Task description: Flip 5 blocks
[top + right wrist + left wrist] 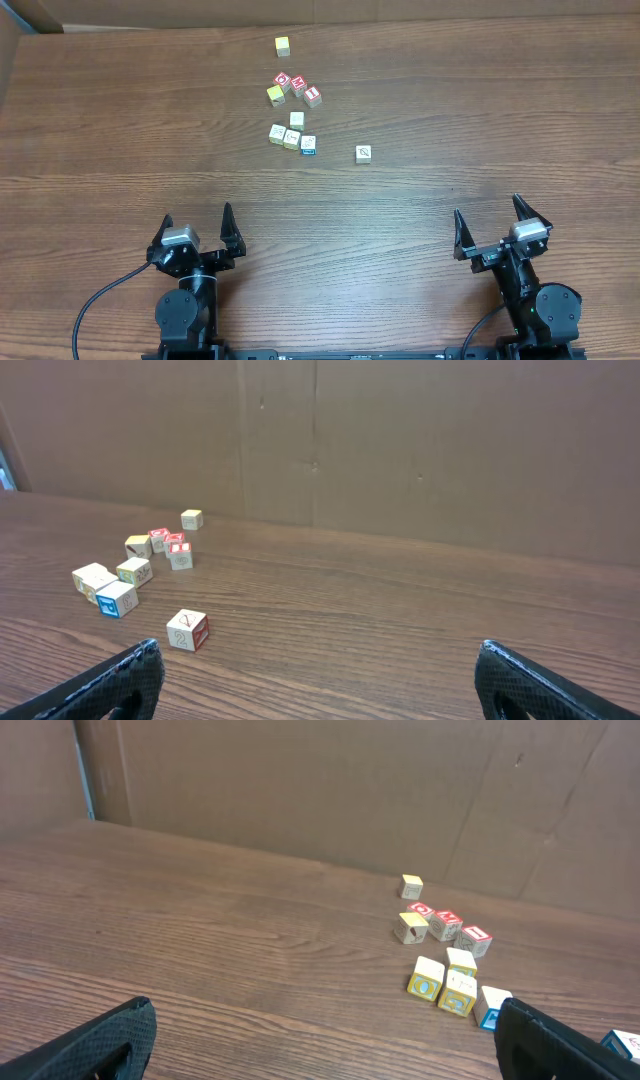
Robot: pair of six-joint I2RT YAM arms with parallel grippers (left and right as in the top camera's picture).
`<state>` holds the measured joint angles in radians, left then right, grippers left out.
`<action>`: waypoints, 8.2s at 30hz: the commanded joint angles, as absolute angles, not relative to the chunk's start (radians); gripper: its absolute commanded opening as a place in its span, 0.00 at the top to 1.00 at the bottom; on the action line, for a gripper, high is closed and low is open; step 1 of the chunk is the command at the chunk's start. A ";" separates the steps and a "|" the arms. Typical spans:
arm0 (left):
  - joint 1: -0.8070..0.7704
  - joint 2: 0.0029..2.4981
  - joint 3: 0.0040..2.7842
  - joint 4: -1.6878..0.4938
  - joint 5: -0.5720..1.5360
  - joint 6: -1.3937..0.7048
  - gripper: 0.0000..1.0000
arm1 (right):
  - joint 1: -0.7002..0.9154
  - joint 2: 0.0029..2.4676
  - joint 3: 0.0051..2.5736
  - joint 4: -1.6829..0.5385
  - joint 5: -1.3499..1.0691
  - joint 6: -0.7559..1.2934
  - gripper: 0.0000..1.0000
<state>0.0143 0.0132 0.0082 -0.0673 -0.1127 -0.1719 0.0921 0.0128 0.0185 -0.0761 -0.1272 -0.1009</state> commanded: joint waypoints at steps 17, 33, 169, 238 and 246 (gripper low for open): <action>0.012 0.005 0.005 -0.066 -0.112 -0.146 0.00 | 0.088 0.005 0.008 -0.072 -0.133 -0.102 0.00; 0.012 0.005 0.005 -0.066 -0.112 -0.146 0.00 | 0.088 0.005 0.008 -0.072 -0.133 -0.102 0.00; 0.012 0.005 0.005 -0.066 -0.112 -0.146 0.00 | 0.088 0.005 0.008 -0.073 -0.133 -0.102 0.00; 0.012 0.014 0.556 -0.430 0.246 -0.258 0.00 | 0.089 0.028 0.508 -0.379 -0.159 0.038 0.00; 0.012 0.215 0.974 -0.537 0.264 -0.258 0.00 | 0.089 0.294 0.984 -0.620 -0.159 0.038 0.00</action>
